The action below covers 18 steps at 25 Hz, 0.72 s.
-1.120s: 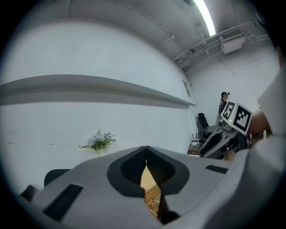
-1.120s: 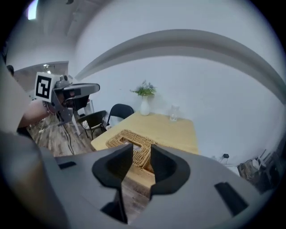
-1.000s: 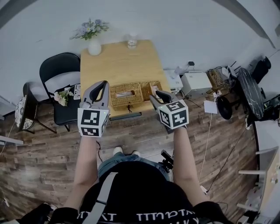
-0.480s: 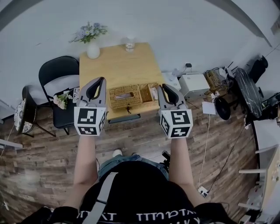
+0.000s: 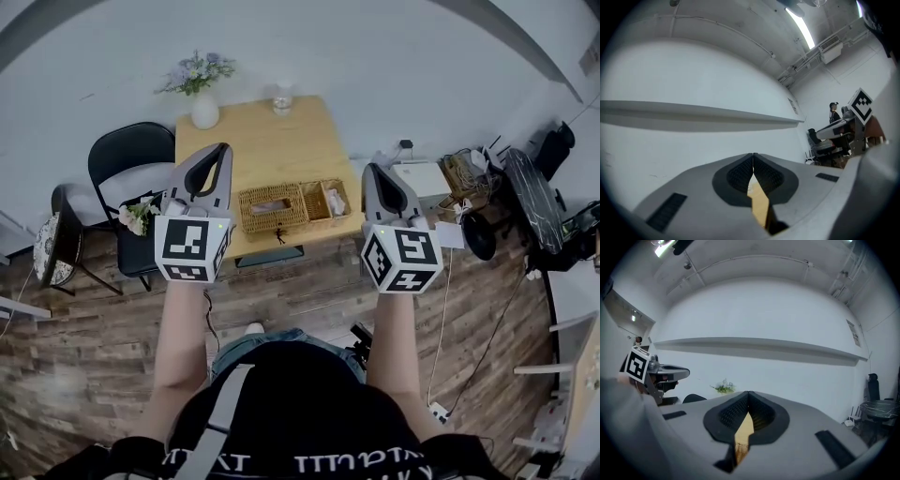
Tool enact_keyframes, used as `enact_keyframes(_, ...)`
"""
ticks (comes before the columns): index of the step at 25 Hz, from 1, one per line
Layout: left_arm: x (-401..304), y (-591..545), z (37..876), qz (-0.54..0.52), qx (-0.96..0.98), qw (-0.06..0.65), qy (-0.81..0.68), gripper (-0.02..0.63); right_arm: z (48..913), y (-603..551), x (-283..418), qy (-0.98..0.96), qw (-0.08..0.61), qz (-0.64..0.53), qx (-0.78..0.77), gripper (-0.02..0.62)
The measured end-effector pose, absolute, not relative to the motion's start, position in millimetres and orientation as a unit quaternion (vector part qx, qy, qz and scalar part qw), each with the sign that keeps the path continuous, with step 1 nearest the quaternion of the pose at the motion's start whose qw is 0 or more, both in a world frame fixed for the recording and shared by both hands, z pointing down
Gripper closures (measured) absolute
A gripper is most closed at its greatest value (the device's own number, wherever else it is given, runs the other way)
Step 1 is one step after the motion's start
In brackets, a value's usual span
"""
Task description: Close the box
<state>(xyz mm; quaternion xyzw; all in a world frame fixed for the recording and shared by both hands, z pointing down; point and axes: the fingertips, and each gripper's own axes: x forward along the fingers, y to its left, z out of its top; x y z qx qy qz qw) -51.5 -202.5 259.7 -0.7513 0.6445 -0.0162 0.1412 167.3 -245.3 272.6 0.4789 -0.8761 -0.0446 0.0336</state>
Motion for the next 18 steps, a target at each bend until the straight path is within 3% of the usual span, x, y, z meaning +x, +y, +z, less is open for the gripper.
enact_keyframes(18, -56, -202, 243, -0.004, -0.746, 0.158, 0.647, 0.594, 237, -231, 154, -0.874, 0.021, -0.11, 0.473, 0.58)
